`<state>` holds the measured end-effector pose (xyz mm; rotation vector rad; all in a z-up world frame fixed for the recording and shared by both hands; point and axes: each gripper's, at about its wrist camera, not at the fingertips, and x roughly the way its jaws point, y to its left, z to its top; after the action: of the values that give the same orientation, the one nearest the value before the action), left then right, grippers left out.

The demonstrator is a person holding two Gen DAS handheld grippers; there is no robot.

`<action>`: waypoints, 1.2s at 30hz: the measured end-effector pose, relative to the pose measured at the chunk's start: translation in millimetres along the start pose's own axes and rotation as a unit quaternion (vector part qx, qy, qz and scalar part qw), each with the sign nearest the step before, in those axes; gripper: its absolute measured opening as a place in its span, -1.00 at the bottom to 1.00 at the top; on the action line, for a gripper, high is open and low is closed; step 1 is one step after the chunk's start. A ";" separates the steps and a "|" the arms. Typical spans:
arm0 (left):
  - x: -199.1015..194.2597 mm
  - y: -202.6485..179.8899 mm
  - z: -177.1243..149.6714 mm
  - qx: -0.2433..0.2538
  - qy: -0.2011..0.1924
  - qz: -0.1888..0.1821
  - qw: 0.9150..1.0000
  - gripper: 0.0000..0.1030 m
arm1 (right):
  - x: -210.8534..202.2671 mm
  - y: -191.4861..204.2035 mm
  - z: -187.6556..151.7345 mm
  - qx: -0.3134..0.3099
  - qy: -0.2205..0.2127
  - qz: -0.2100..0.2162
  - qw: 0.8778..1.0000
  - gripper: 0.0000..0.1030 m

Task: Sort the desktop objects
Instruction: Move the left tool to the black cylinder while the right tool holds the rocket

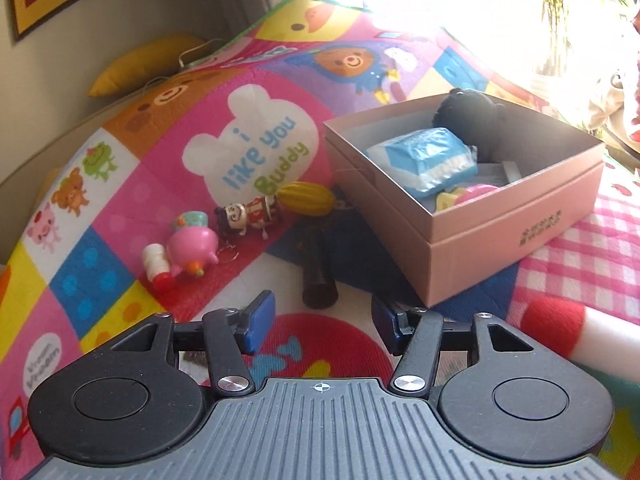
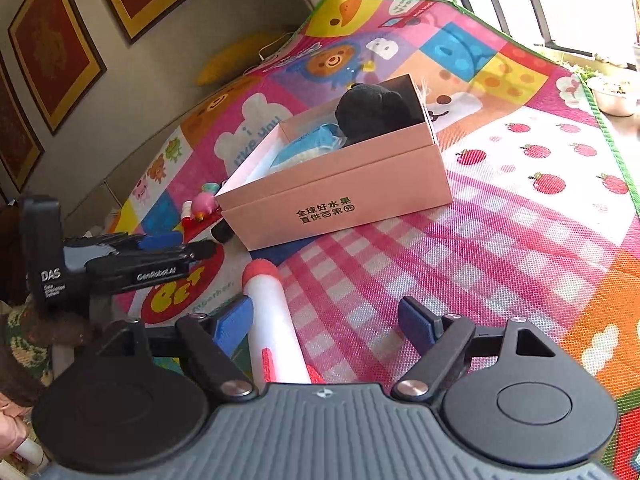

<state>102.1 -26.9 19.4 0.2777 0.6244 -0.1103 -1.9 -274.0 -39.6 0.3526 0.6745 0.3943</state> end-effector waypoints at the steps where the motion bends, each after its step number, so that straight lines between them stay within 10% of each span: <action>1: 9.3 1.3 3.4 -0.009 0.002 -0.002 1.000 0.14 | 0.5 1.2 0.1 -0.003 0.000 -0.001 1.000 0.59; 5: 36.1 7.2 9.2 -0.035 0.013 -0.014 0.999 -0.51 | 2.8 9.9 -2.2 -0.026 0.002 -0.020 0.999 0.61; 20: -88.5 -15.2 -61.8 -0.001 -0.007 -0.145 0.989 -0.51 | 10.0 18.3 -1.0 -0.051 0.016 -0.025 0.998 0.85; 24: -99.7 -33.7 -74.4 0.020 -0.004 -0.163 0.986 -0.37 | 11.1 21.8 -1.6 -0.060 0.019 -0.032 0.998 0.89; 36: -86.0 1.2 -75.2 0.011 0.017 -0.032 0.999 0.47 | 13.1 25.8 -2.1 -0.072 0.025 -0.042 0.996 1.00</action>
<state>-9.2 -2.5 12.1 0.2810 0.6665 -0.1751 -0.1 -245.2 -36.8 0.1774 0.7023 0.3695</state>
